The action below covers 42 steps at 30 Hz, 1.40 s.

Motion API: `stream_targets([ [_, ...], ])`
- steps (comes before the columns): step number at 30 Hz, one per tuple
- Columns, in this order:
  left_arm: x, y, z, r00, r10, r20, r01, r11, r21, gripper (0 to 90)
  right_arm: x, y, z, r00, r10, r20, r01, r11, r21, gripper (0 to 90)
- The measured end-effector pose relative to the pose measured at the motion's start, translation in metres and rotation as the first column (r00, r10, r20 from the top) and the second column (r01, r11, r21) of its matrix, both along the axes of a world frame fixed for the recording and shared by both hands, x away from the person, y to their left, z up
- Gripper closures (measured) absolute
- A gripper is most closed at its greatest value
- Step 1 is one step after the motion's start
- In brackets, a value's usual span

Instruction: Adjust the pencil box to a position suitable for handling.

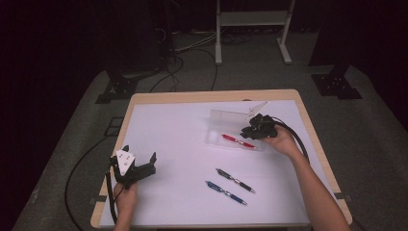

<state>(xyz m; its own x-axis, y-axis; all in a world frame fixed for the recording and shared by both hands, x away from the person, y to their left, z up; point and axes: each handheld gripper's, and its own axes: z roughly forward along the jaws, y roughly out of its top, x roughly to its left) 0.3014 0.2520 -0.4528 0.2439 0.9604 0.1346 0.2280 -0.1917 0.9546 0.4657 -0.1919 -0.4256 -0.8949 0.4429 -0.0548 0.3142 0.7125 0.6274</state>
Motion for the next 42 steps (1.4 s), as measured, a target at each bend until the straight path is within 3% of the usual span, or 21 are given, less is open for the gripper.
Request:
stream_targets([
  [7, 0.0, -0.001, 0.0, 1.0, 0.005, -0.002, -0.005, 1.0, 0.006, 0.3, -0.012, -0.005, 0.008, 0.9986, 0.021, -0.048, -0.018, 0.9988, 0.045, 71.6],
  [10, -0.001, -0.001, 0.001, 1.0, 0.009, -0.002, -0.009, 1.0, -0.003, 0.3, -0.029, -0.004, 0.013, 0.9982, 0.036, -0.049, -0.032, 0.9966, 0.076, 69.2],
  [17, -0.001, -0.001, 0.0, 1.0, 0.007, -0.005, -0.007, 1.0, -0.005, 0.3, -0.056, 0.001, 0.013, 0.9951, 0.076, -0.063, -0.072, 0.9955, 0.061, 66.2],
  [22, -0.002, -0.002, 0.001, 1.0, 0.008, -0.003, -0.008, 1.0, 0.003, 0.3, -0.084, 0.006, 0.013, 0.993, 0.089, -0.079, -0.081, 0.9919, 0.099, 65.1],
  [28, -0.002, -0.001, 0.0, 0.9999, 0.011, -0.002, -0.011, 0.9999, -0.003, 0.3, -0.106, 0.012, 0.011, 0.9906, 0.095, -0.099, -0.08, 0.9864, 0.143, 64.6],
  [35, -0.003, -0.001, 0.001, 0.9999, 0.013, 0.001, -0.013, 0.9999, 0.0, 0.3, -0.126, 0.022, -0.001, 0.9901, 0.097, -0.101, -0.086, 0.9905, 0.107, 64.9],
  [42, -0.002, -0.001, 0.001, 0.9999, 0.015, 0.0, -0.015, 0.9999, -0.002, 0.4, -0.132, 0.026, -0.013, 0.9901, 0.095, -0.104, -0.086, 0.9924, 0.088, 65.1],
])
